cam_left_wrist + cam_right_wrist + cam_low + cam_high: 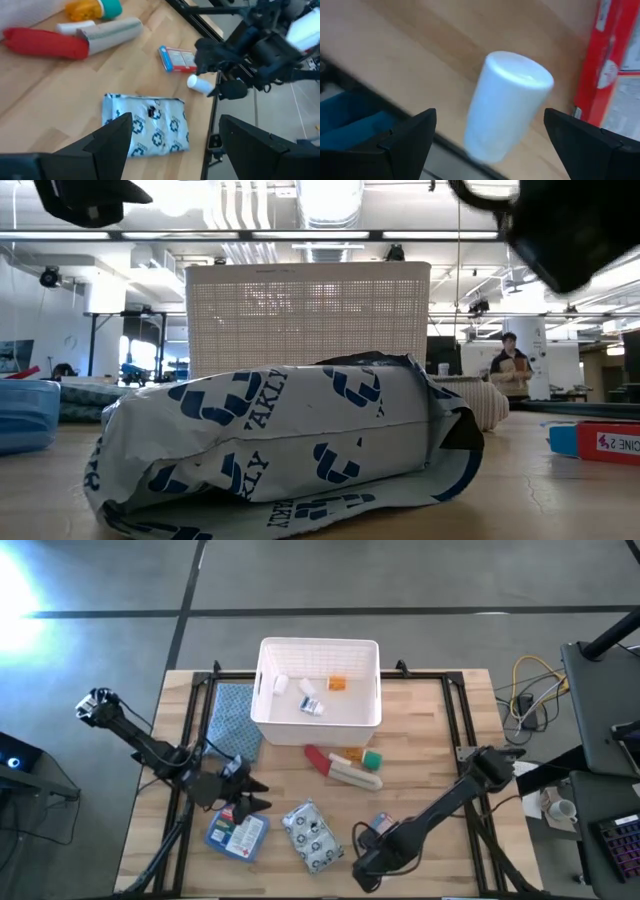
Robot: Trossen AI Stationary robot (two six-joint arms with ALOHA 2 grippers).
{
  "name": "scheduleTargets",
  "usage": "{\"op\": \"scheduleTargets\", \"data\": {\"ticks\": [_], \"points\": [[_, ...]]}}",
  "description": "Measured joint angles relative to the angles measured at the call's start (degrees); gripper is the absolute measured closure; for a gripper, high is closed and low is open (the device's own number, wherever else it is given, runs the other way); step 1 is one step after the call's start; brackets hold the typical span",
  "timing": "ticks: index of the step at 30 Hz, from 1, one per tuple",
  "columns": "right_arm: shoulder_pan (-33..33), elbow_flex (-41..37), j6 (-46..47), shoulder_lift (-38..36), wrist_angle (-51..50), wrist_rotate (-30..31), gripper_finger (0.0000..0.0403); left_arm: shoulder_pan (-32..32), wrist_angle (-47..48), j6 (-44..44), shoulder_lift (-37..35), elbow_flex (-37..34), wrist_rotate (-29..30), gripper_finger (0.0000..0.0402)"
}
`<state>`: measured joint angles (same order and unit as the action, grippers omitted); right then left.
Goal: Pick & place medical supplies in basket/bin
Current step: Put the white medicine bottle in the white bin
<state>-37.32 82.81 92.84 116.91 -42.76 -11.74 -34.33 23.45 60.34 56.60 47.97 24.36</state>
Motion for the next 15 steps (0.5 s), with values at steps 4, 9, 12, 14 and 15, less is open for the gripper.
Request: {"op": "scheduleTargets", "data": {"ticks": [4, 9, 12, 14, 15], "points": [[0.11, 2.70, 1.41, 3.84, -0.71, -0.09, 0.0044, -1.11, 0.78, 0.06, 0.00, 0.00, -0.03, 0.0126], [0.11, 5.79, 2.15, 6.49, -4.15, -0.05, 0.0073, -1.79, 2.56, 0.44, 0.00, -0.09, -0.03, 0.0126], [0.17, 6.76, 2.14, 6.70, -6.80, 1.33, 0.0114, -1.79, 3.07, 0.46, 0.00, -0.15, -0.16, 0.0126], [0.11, 6.96, 1.99, 6.43, -8.70, 2.56, 0.0148, -1.79, 3.52, 0.46, 0.00, -0.24, -0.20, 0.0126], [0.16, 6.91, 1.74, 6.21, -9.60, 3.04, 0.0166, -1.79, 3.70, 0.46, 0.00, -0.34, -0.19, 0.0126]]}}
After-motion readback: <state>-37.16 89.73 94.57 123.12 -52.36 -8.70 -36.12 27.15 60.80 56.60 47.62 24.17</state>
